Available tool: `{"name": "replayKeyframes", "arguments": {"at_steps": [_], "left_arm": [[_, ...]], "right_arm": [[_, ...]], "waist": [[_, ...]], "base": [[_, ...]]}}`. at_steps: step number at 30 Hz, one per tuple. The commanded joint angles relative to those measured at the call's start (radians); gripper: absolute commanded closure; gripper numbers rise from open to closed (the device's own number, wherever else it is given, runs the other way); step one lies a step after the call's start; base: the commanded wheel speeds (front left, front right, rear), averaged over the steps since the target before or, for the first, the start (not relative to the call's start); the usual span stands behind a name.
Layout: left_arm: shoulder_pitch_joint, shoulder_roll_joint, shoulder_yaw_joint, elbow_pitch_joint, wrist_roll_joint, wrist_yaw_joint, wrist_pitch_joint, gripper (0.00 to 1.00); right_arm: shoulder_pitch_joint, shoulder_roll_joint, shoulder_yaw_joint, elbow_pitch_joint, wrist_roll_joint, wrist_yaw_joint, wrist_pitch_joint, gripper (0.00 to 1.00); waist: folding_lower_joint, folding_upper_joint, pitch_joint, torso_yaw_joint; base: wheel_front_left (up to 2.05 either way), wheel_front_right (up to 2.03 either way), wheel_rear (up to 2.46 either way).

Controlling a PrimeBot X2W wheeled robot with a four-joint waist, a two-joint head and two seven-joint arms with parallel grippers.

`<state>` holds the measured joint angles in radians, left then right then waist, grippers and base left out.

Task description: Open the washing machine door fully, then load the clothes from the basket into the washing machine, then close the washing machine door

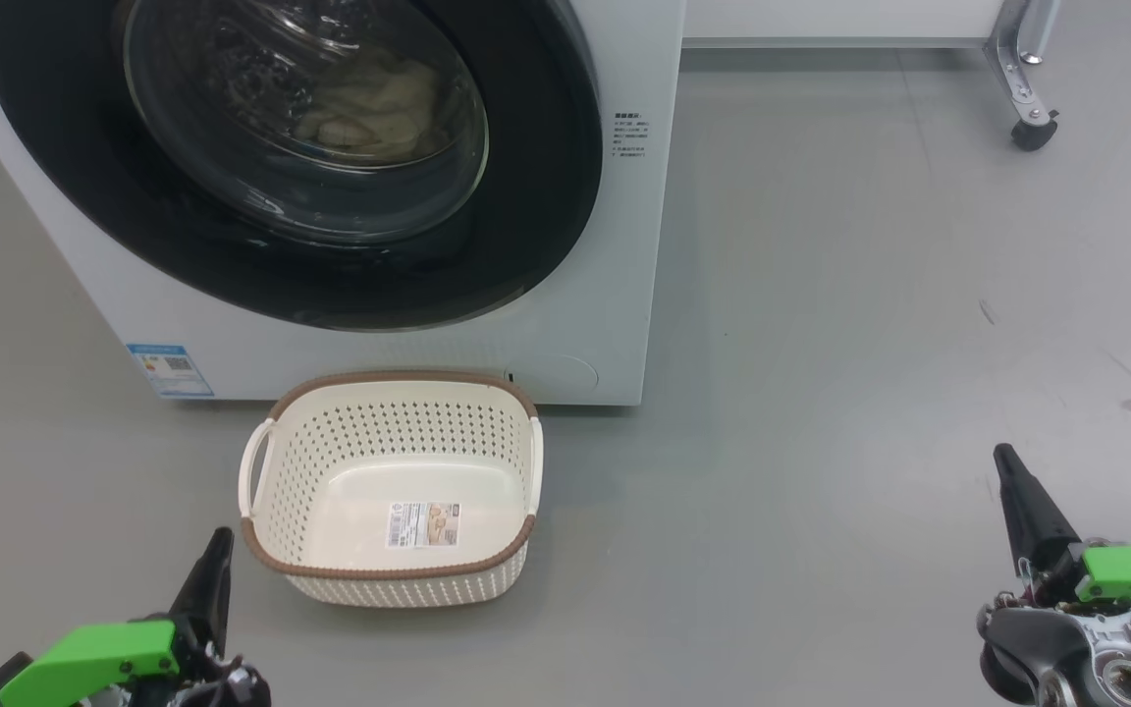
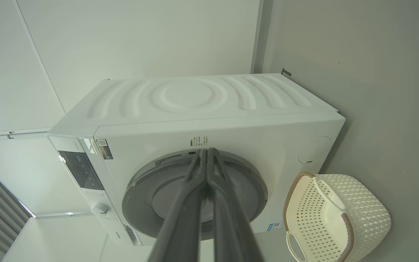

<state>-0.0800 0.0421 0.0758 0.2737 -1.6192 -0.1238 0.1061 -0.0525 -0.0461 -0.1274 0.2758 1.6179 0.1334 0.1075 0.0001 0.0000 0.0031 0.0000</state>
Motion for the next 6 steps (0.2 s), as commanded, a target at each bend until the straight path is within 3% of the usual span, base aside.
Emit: {"name": "replayKeyframes", "arguments": {"at_steps": [1, 6], "left_arm": [[-0.028, 0.010, 0.037, -0.029, 0.010, -0.007, 0.006, 1.00], [-0.028, 0.009, 0.037, -0.029, 0.010, -0.007, 0.006, 1.00]], "right_arm": [[-0.055, -0.006, 0.015, -0.031, -0.008, -0.003, 0.004, 1.00], [-0.055, -0.006, 0.015, -0.031, -0.008, -0.003, 0.005, 1.00]], "waist": [[-0.0001, 0.0000, 0.000, 0.000], [-0.0001, 0.0000, 0.000, 0.000]], "base": [[0.00, 0.00, 0.00], [0.00, 0.00, 0.00]]}}
